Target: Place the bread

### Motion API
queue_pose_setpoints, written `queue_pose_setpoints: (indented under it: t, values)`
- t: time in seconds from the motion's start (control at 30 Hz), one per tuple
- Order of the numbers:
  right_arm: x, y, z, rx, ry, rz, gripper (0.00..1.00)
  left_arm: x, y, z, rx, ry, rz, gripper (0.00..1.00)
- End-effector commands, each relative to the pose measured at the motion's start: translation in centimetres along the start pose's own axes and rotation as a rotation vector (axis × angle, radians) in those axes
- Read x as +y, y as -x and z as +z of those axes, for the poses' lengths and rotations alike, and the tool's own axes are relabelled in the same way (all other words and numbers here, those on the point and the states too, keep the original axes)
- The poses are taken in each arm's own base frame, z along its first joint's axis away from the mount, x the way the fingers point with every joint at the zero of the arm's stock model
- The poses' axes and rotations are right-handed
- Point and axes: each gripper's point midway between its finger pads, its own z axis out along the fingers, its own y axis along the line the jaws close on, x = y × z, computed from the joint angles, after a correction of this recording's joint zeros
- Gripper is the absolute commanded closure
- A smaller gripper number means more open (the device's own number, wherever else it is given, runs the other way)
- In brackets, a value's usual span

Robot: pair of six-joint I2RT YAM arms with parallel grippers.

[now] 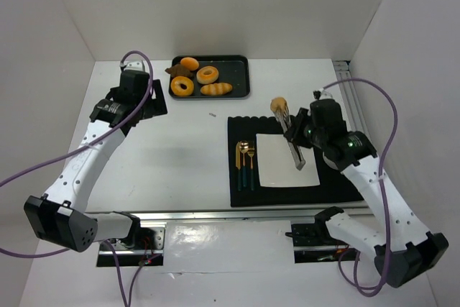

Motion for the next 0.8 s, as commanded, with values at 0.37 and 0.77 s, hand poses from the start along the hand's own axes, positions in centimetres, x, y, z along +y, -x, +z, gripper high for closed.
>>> queue_pose_setpoints:
  t: [0.37, 0.77]
  values:
    - [-8.2, -9.9, -2.0, 0.201, -0.283, 0.162, 0.64, -0.6, -0.5, -1.4, 0.034, -0.052, -0.063, 0.01]
    - [-9.1, -11.3, -1.3, 0.245, -0.298, 0.158, 0.33, -1.3, -0.2, -0.9, 0.047, -0.071, -0.052, 0.01]
